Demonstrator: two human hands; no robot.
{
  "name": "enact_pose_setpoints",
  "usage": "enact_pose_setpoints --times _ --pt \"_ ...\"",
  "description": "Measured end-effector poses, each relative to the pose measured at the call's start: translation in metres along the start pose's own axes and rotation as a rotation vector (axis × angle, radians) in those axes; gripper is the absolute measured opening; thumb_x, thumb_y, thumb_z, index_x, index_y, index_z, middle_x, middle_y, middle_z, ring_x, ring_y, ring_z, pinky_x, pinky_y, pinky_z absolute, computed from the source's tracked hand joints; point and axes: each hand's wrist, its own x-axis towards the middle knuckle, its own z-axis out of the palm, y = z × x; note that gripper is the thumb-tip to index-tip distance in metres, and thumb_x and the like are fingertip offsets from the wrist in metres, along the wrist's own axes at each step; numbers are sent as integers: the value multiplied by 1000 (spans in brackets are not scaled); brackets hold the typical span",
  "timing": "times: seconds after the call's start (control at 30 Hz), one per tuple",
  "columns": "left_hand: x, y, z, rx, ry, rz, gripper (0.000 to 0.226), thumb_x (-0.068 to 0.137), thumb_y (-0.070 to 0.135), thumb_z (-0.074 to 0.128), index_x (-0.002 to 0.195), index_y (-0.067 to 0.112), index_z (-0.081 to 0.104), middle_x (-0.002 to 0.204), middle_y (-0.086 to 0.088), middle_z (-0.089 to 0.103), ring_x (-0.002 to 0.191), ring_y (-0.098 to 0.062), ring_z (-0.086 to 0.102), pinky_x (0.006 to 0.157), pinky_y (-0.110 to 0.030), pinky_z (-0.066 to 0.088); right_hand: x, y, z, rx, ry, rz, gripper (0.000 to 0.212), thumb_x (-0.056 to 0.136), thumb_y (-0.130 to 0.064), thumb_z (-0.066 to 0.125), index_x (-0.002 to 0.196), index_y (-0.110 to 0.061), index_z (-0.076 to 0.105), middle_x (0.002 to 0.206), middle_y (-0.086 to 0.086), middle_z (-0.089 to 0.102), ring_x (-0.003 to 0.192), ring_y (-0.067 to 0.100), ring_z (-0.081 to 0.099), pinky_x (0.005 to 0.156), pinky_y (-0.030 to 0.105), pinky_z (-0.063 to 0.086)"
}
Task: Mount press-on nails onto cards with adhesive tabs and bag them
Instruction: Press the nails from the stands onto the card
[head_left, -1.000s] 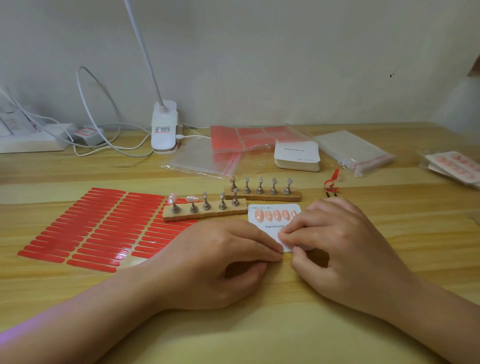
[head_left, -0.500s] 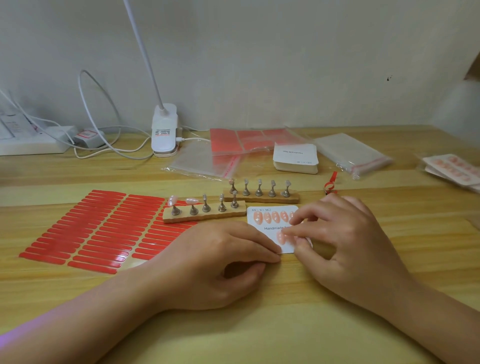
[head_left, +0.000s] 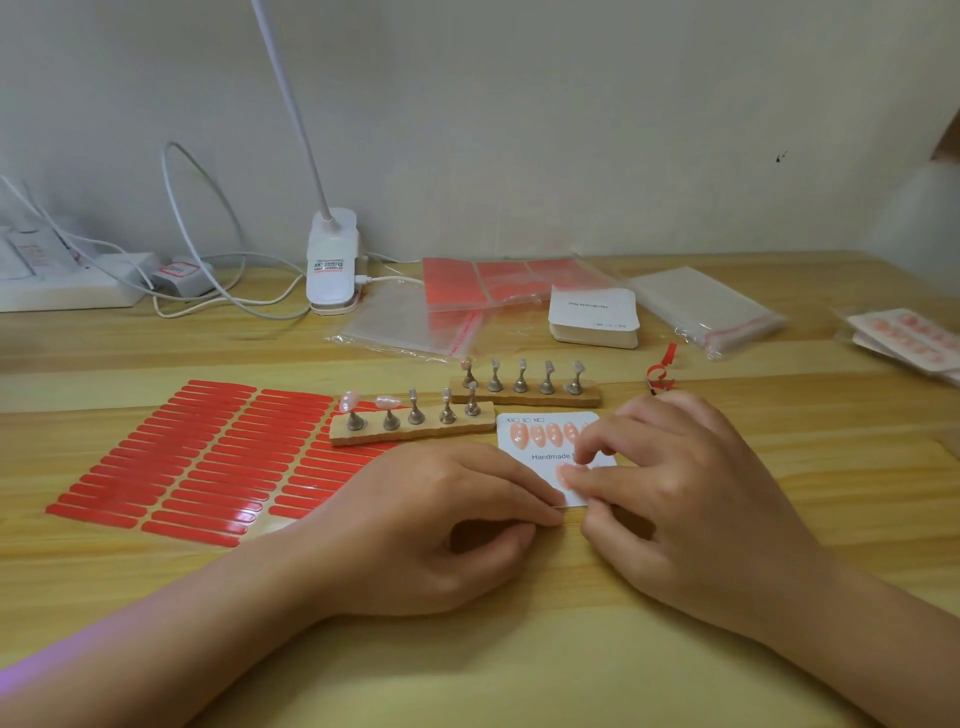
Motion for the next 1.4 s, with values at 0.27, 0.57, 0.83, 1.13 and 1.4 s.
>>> enact_pose_setpoints --times 0.27,0.57,0.83,1.13,1.4 --pt "4 1 -14 27 110 32 25 85 16 52 97 10 72 96 1 71 87 -7 66 74 -24 52 1 1 1 -23 -10 -17 22 72 -19 50 66 -14 70 81 -2 64 74 21 57 77 30 32" --pt "-4 -40 -63 98 131 -371 47 66 63 64 103 39 50 101 17 52 94 2 49 74 -7 40 3 1 2 22 5 32 25 73 -22 49 65 -16 72 80 -3 66 74 21 58 77 27 31" --pt "-16 -63 -57 13 126 -542 33 53 62 62 68 32 60 62 17 52 58 1 48 56 -12 37 2 -1 5 1 24 51 26 79 -24 49 61 -13 64 75 -5 63 72 20 58 73 31 36" --pt "-16 -64 -51 -48 224 -511 14 69 30 75 66 27 62 59 24 54 57 4 49 55 -8 35 0 -3 4 -27 -3 80 24 80 -30 50 64 -19 64 74 -8 63 71 16 57 78 29 35" --pt "-17 -63 -50 -161 253 -538 18 73 15 76 66 27 64 53 15 49 52 2 47 55 -7 35 1 -4 2 -8 2 86 21 80 -30 51 70 -21 67 75 -10 63 71 14 58 81 29 34"
